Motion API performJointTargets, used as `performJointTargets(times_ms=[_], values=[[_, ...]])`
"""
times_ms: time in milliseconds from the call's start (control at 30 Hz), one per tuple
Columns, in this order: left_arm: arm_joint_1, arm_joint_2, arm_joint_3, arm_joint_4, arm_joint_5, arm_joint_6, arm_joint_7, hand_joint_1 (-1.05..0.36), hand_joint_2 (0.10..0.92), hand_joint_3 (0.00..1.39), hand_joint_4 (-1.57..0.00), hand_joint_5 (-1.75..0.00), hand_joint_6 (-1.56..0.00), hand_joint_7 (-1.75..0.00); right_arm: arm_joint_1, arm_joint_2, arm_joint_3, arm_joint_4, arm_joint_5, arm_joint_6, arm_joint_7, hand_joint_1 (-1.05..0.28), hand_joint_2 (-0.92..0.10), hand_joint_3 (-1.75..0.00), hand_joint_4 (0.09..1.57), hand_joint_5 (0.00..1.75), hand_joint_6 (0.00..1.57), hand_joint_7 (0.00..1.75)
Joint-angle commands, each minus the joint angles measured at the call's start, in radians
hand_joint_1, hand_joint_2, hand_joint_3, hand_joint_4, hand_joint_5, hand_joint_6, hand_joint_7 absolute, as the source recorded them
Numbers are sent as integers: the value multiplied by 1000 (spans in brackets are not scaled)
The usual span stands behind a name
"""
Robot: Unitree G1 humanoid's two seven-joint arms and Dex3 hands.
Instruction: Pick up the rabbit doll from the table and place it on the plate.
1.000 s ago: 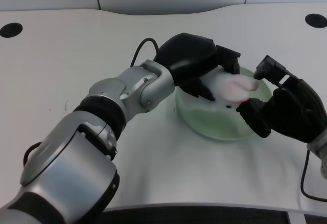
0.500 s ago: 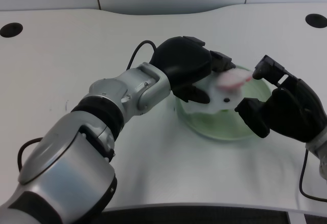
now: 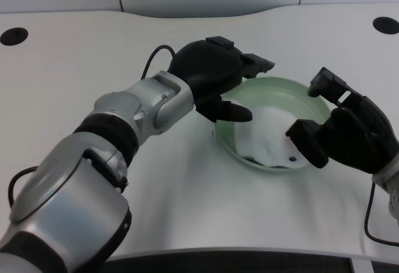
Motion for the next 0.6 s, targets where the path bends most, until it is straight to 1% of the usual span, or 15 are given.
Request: performJointTargets(times_ms=[33,133,200,267,367,433,533,600], values=[[-11,56,42,-11,-40,-27,-25,-858,921,622,-187,-303,-309,-11,5,-5,1,-7,5,-11,-2,-608,-920,-47,1023,1746,776,1746],[-8,73,61,-14,-54,-38,-34,-847,921,605,-194,-294,-315,-12,6,-4,0,-6,6,-16,1,-608,-921,-53,1023,1746,773,1746],[-5,116,99,-17,-89,-53,-54,-845,921,607,-195,-288,-320,-13,7,-9,0,-6,5,-14,-4,-608,-921,-55,1020,1746,771,1746],[6,159,153,-21,-141,-74,-94,-840,921,610,-205,-283,-320,-11,6,-12,1,-5,3,-10,-5,-611,-921,-56,1018,1746,772,1746],[26,194,205,-29,-197,-105,-141,-833,921,612,-222,-275,-318,-8,5,-14,3,-5,1,-11,-7,-611,-921,-62,1020,1746,778,1746],[48,219,234,-35,-228,-135,-167,-825,921,614,-236,-273,-318,-7,3,-15,2,-1,3,-5,-2,-603,-921,-65,1020,1746,778,1746],[93,245,295,-42,-299,-176,-234,-808,921,593,-275,-266,-331,-11,1,-17,3,2,1,-1,-3,-593,-921,-68,1018,1746,775,1746],[142,251,379,-44,-404,-188,-349,-828,921,574,-305,-245,-343,-12,1,-18,4,3,0,3,-6,-602,-920,-68,1019,1746,774,1746]])
